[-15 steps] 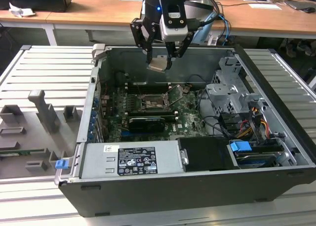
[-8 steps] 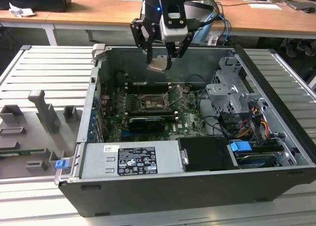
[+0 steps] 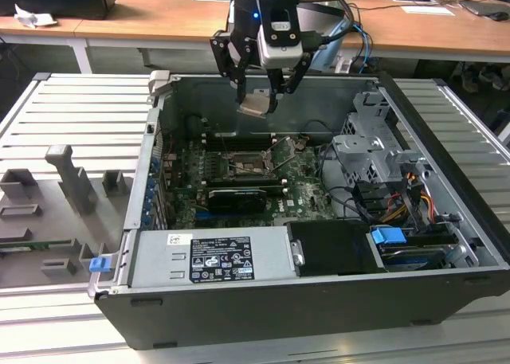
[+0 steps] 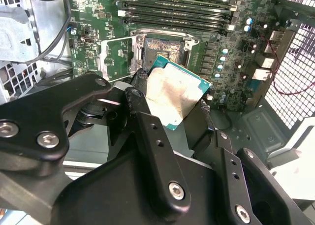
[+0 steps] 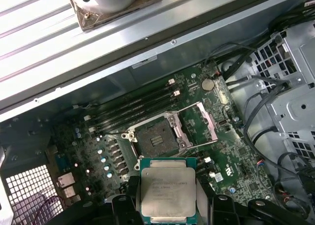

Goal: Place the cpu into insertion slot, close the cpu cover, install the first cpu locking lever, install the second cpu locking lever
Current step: 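Place the cpu into insertion slot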

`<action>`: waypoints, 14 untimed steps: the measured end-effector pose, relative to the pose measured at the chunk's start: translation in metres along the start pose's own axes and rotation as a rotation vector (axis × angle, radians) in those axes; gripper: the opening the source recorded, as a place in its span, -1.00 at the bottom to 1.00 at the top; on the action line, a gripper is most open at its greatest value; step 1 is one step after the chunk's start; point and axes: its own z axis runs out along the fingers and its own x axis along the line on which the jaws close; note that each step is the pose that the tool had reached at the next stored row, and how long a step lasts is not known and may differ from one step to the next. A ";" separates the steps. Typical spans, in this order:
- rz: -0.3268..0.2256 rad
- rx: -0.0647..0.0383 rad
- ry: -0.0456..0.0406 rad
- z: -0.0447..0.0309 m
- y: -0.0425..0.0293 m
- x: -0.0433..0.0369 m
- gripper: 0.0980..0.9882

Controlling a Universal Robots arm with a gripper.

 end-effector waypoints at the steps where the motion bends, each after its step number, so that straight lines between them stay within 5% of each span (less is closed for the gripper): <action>1: 0.002 0.000 -0.0002 0.0007 0.0000 0.0000 -0.01; 14: 0.008 0.000 -0.0006 0.0038 -0.0003 -0.0001 -0.01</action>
